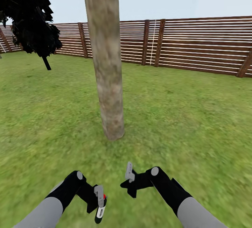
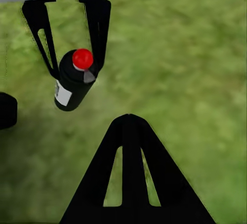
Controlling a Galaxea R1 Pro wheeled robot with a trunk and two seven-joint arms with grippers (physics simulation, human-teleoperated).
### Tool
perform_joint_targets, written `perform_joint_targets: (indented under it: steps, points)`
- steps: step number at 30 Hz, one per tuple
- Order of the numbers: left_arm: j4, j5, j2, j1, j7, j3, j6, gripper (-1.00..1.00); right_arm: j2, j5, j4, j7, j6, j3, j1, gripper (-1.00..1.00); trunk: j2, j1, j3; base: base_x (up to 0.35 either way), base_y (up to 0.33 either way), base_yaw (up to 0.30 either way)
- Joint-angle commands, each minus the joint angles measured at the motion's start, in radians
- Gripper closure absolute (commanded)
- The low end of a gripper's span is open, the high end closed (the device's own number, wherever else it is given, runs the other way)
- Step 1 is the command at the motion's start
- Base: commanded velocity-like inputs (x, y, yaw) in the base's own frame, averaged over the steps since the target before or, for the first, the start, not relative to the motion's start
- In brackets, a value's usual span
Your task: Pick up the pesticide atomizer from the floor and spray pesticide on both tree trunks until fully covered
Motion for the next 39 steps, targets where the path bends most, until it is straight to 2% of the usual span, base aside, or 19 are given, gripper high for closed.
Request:
perform_joint_targets:
  steps: [1,3,6,8,12,17,23,29,39]
  points:
    - [0.0,0.0,-0.001,0.0,0.0,0.0,0.001,1.0,0.001,0.0,0.0,0.008,0.007,0.0,0.0,1.0,0.0,0.0,0.0,0.0,0.0,0.0]
    - [0.0,-0.007,-0.005,-0.001,-0.001,-0.001,0.003,1.0,0.003,0.001,0.0,0.015,0.024,0.0,-0.002,1.0,0.0,0.0,0.0,0.0,0.0,0.0]
    - [0.001,-0.064,-0.029,-0.006,-0.002,0.0,0.005,1.0,0.003,0.001,-0.001,0.018,0.032,0.001,-0.006,1.0,0.0,0.0,0.0,0.0,0.0,0.0]
    - [0.001,-0.079,-0.048,-0.014,-0.002,0.0,0.01,1.0,0.003,0.001,-0.003,0.018,0.033,0.001,-0.006,1.0,0.0,0.0,0.0,0.0,0.0,0.0]
    - [0.002,-0.08,-0.072,-0.032,-0.002,0.0,0.019,1.0,0.003,0.001,-0.003,0.018,0.033,0.001,-0.006,1.0,0.0,0.0,0.0,0.0,0.0,0.0]
    - [0.001,-0.072,-0.079,-0.054,-0.044,0.001,0.022,1.0,0.003,0.001,-0.003,0.018,0.033,0.0,-0.006,1.0,0.0,0.0,0.0,0.0,0.0,0.0]
    - [0.001,-0.069,-0.09,-0.059,-0.054,0.003,0.022,1.0,0.003,0.001,-0.003,0.018,0.033,0.001,-0.006,1.0,0.0,0.0,0.0,0.0,0.0,0.0]
    - [0.001,-0.068,-0.119,-0.066,-0.057,0.003,0.022,1.0,0.003,0.001,-0.003,0.018,0.033,0.001,-0.006,1.0,0.0,0.0,0.0,0.0,0.0,0.0]
    - [0.004,-0.06,-0.121,-0.083,-0.068,0.004,0.021,1.0,0.003,0.001,-0.003,0.018,0.033,0.001,-0.006,1.0,0.0,0.0,0.0,0.0,0.0,0.0]
